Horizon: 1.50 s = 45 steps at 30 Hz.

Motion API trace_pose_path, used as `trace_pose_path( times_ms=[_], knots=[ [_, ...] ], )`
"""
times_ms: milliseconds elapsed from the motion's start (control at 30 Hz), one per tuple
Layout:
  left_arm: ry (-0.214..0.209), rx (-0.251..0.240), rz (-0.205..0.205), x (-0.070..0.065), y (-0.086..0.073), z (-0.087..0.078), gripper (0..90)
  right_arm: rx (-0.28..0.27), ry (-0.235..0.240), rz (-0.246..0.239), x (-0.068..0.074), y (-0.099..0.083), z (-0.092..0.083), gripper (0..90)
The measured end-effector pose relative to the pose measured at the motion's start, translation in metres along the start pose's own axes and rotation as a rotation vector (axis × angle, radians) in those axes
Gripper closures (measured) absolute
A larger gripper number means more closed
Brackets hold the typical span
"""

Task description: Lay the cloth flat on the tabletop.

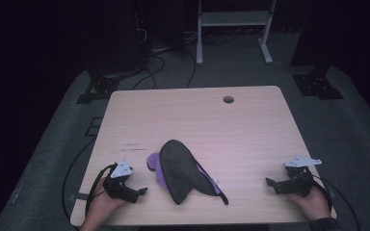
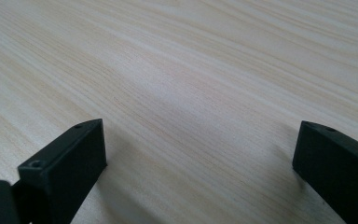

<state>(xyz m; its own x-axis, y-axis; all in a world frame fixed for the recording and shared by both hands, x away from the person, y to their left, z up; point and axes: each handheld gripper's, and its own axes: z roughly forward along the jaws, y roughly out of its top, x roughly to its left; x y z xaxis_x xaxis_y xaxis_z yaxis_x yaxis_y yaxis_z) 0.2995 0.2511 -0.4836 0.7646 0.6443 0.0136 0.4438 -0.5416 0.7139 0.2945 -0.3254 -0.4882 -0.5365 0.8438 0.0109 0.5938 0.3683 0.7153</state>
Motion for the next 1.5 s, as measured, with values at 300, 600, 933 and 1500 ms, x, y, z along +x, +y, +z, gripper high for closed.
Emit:
trace_pose_path(
  times_ms=[300, 600, 933, 1500],
  knots=[
    [-0.023, -0.012, 0.003, -0.004, 0.009, -0.001, 0.0, 0.001, 0.000, 0.000, 0.000, 0.000, 0.000, 1.6],
    [-0.053, -0.080, 0.008, -0.008, 0.028, -0.006, 0.0, 0.000, -0.002, 0.002, 0.000, 0.000, 0.000, 1.6],
    [-0.078, -0.137, 0.014, -0.006, 0.053, 0.000, 0.0, 0.000, -0.003, -0.001, 0.000, 0.000, 0.000, 1.6],
    [-0.135, -0.028, 0.052, -0.009, 0.078, 0.054, 0.0, 0.000, -0.005, 0.002, 0.000, 0.000, 0.000, 1.6]
  ],
)
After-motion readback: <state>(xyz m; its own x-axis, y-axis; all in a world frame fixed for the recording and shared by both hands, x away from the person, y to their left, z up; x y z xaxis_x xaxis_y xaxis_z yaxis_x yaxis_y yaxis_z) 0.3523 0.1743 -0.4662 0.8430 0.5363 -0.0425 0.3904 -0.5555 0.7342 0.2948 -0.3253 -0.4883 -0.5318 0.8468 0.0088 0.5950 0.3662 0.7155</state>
